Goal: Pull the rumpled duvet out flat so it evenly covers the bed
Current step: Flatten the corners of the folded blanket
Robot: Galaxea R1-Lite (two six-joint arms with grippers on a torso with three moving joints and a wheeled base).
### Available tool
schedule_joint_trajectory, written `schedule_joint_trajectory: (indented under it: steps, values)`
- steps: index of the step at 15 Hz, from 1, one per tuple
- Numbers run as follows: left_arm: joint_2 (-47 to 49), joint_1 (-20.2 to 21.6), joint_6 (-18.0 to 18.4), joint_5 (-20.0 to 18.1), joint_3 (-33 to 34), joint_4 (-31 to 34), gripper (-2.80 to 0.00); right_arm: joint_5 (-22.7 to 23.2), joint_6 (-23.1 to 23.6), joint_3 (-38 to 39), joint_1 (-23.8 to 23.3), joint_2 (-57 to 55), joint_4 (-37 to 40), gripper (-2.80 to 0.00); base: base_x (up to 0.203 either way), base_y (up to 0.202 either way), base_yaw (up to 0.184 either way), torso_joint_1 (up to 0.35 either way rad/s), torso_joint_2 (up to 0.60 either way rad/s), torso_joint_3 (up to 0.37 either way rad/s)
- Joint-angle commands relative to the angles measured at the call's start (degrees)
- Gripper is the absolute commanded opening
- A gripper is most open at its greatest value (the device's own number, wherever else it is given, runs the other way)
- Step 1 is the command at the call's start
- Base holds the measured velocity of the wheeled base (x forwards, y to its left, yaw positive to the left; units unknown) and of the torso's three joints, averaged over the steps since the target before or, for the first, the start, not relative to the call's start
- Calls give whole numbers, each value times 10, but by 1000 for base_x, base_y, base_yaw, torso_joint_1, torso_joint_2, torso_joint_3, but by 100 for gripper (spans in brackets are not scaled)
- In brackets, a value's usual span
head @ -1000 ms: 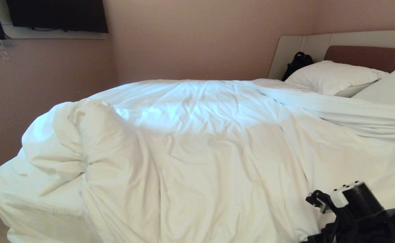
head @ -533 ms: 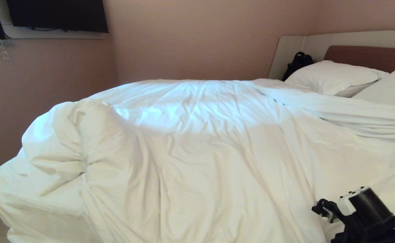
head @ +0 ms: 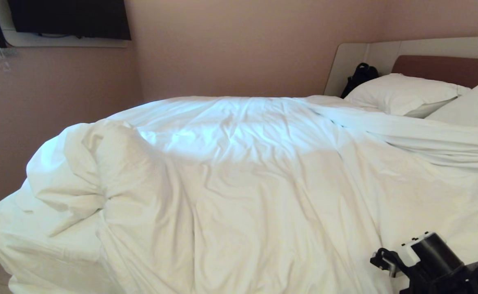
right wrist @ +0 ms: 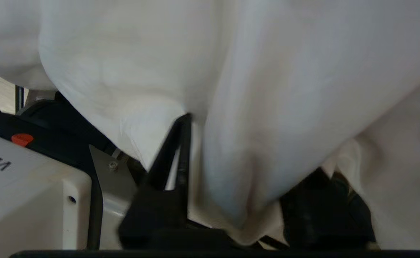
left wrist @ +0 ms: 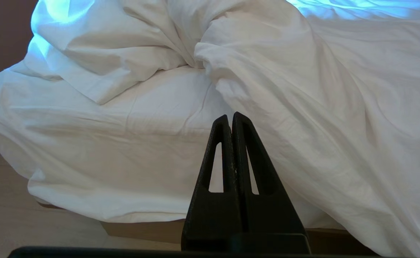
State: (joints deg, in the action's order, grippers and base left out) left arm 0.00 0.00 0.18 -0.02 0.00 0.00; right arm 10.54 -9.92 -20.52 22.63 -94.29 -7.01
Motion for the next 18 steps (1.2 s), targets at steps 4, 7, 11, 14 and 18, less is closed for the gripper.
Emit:
schedule_joint_trajectory:
  steps: [4,7,11,14,18]
  values:
    - [0,0,0,0,0,0,-280,-9,-15,-1,-2,113,-1,0,0,0,0,0,0,0]
    - [0,0,0,0,0,0,-280,-67,-29,-16,-35,247,40,0,0,0,0,0,0,0]
    - [0,0,0,0,0,0,-280,-141,-6,-61,-206,386,97,0,0,0,0,0,0,0]
    - [0,0,0,0,0,0,-280,-155,50,-86,-322,417,102,-280,0,0,0,0,0,0]
    - [1,0,1,0,0,0,-280,-151,46,-144,-482,354,101,-280,0,0,0,0,0,0]
